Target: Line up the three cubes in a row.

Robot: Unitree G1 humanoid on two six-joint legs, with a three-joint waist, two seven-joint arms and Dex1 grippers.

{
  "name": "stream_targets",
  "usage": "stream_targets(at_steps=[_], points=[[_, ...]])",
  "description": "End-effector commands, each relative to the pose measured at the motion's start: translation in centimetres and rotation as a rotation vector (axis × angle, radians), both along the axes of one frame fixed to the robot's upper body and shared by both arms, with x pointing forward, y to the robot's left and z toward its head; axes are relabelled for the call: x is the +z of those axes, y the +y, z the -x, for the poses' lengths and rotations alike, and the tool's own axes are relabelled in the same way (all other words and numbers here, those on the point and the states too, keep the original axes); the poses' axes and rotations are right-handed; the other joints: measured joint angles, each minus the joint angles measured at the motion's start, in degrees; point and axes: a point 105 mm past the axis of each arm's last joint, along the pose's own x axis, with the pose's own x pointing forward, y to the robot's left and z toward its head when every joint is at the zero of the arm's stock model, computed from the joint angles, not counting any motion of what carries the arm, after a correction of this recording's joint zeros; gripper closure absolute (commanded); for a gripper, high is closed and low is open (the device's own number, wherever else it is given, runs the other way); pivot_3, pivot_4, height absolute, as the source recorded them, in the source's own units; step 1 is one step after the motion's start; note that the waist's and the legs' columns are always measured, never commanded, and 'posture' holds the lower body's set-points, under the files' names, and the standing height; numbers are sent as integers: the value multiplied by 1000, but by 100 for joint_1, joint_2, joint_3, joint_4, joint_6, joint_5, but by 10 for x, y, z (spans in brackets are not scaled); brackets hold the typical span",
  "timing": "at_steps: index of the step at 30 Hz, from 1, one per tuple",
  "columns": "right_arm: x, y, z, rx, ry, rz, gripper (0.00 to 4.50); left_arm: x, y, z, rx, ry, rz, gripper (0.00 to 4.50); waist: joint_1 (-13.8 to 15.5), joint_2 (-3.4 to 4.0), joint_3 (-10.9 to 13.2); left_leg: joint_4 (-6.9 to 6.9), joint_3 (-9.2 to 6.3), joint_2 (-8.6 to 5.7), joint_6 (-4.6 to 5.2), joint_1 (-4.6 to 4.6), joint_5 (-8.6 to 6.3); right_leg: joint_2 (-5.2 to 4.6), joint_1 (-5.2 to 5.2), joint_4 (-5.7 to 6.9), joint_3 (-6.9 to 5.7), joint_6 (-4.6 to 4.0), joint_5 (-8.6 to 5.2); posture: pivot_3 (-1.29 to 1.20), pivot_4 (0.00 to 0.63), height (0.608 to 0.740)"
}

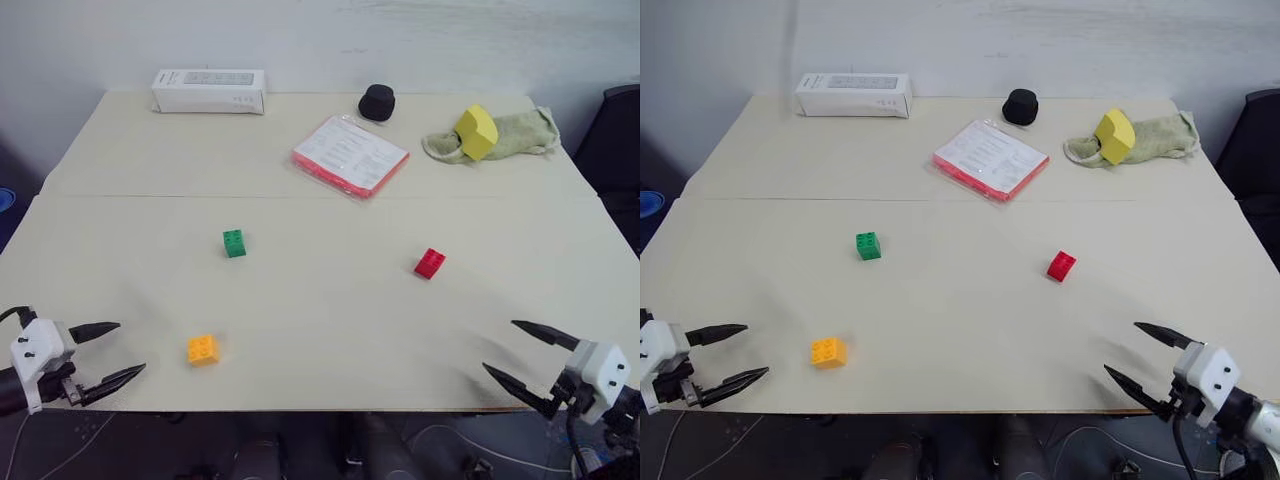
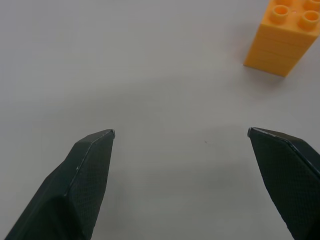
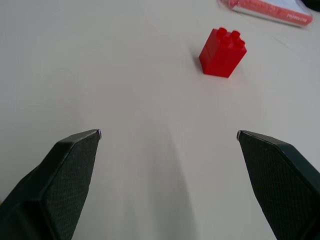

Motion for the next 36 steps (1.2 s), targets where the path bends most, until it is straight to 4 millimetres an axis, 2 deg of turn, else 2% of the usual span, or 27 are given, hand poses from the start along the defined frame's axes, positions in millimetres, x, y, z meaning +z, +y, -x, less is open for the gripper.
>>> stream_targets(at_steps=[1, 4, 8, 9, 12, 15, 18, 22, 26, 30, 34, 36], points=[[5, 1, -3, -16, -49, -14, 29, 10, 1, -4, 22, -54, 19, 0, 1, 0, 0, -1, -1, 0, -1, 0, 0, 0, 0, 1, -1, 0, 0, 0, 150, 740], [11, 1, -6, -50, -75, -50, 29, 21, -3, -13, 28, -77, 82, 0, 12, 0, 0, -1, -1, 0, -2, -2, -2, 0, -2, 3, -2, 0, 0, 0, 150, 740], [13, -14, -3, -192, -76, -121, 29, 41, -32, -30, -73, -56, 244, 0, 73, 1, 0, 5, -7, -2, 0, -4, -3, -6, 1, 7, -5, 2, 1, 0, 150, 740], [11, -24, 0, -251, -85, -117, 29, 44, -42, -35, -108, -64, 246, 0, 85, 1, 0, 7, -8, -4, 0, -2, -3, -8, 3, 10, -5, 3, 2, 0, 150, 740], [2, -49, 13, -390, -90, -106, 29, 41, -75, -35, -263, -53, 206, 0, 121, 7, -3, 6, -5, -6, -1, 1, -3, -8, 4, 13, -1, 3, 2, 0, 150, 740], [-5, -55, 19, -396, -63, -74, 29, 42, -90, -33, -332, -38, 218, 0, 87, 10, -2, 3, 0, -4, -5, 2, -3, -4, 3, 13, 2, 2, 1, 0, 150, 740], [2, -55, 12, -373, -49, -149, 29, 44, -99, -33, -369, 10, 275, 0, -7, 10, -2, 5, 2, -2, -9, 5, 3, 0, 2, 24, 5, 1, 1, 0, 150, 740], [20, -31, -25, -193, -77, -125, 29, 46, -106, -39, -431, -2, 243, 0, -106, 13, 1, 9, 18, -5, -6, 6, 10, 2, 15, 41, 22, 0, 2, 0, 150, 740], [26, -16, -63, -78, -21, -135, 29, 52, -114, -49, -447, -31, 268, 0, -81, 13, 1, 13, 2, -6, -19, 14, 19, 11, -1, 53, 16, -1, 1, 0, 150, 740], [36, 0, -118, 20, 85, -123, 29, 51, -129, -49, -508, -16, 275, 0, -104, 24, 12, 29, 13, -6, -41, 0, 33, 7, -12, 57, 18, 1, 1, 0, 150, 740], [38, 19, -147, 89, 123, -111, 29, 52, -131, -53, -496, -38, 277, 0, -58, 23, 12, 28, 3, -4, -42, -1, 33, 9, -12, 55, 9, -1, 0, 0, 150, 740], [37, 28, -155, 119, 157, -119, 29, 51, -131, -51, -492, -39, 278, 0, -28, 24, 12, 29, 3, -3, -44, -4, 34, 9, -14, 55, 8, -2, 0, 0, 150, 740]])
